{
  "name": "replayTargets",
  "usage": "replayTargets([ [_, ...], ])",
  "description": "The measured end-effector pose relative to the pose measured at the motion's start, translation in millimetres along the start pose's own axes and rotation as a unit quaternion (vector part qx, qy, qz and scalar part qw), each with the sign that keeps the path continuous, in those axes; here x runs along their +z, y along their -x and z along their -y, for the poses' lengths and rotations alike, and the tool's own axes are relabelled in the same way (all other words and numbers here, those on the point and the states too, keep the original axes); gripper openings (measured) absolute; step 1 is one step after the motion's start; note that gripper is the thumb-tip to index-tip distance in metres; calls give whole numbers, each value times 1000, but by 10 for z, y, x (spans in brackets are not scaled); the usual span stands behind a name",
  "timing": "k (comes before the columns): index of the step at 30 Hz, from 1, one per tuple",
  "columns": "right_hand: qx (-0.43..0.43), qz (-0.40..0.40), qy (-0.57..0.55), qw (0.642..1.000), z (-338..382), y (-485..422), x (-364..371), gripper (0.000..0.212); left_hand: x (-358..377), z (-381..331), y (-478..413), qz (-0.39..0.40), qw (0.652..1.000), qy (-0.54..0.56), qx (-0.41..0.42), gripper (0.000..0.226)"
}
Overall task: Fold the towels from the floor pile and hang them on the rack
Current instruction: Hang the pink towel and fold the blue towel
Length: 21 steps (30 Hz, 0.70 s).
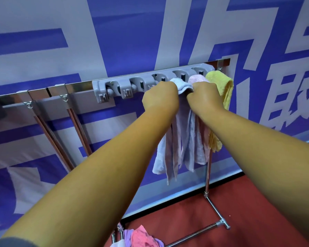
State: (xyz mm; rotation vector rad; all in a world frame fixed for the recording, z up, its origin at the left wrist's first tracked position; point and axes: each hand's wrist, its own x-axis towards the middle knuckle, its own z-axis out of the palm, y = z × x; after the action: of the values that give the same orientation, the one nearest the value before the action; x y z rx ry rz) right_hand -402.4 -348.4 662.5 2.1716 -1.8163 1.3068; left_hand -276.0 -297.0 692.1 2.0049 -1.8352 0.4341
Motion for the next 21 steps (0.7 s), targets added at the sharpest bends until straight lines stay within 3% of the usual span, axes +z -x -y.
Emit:
replayTargets([
  [4,13,6,-23,1000,-65,25,67,15,133,37,62,13,999,26,-16,13],
  [9,79,71,-56,993,-190,208,217,23,461,125,243,54,995,72,-51,10],
  [16,128,218,-20,967,-436,708,590,30,1073,267,584,158,980,87,-85,25],
  [21,182,360,37,914,-526,1146,765,17,1275,428,979,244,957,121,-101,20],
])
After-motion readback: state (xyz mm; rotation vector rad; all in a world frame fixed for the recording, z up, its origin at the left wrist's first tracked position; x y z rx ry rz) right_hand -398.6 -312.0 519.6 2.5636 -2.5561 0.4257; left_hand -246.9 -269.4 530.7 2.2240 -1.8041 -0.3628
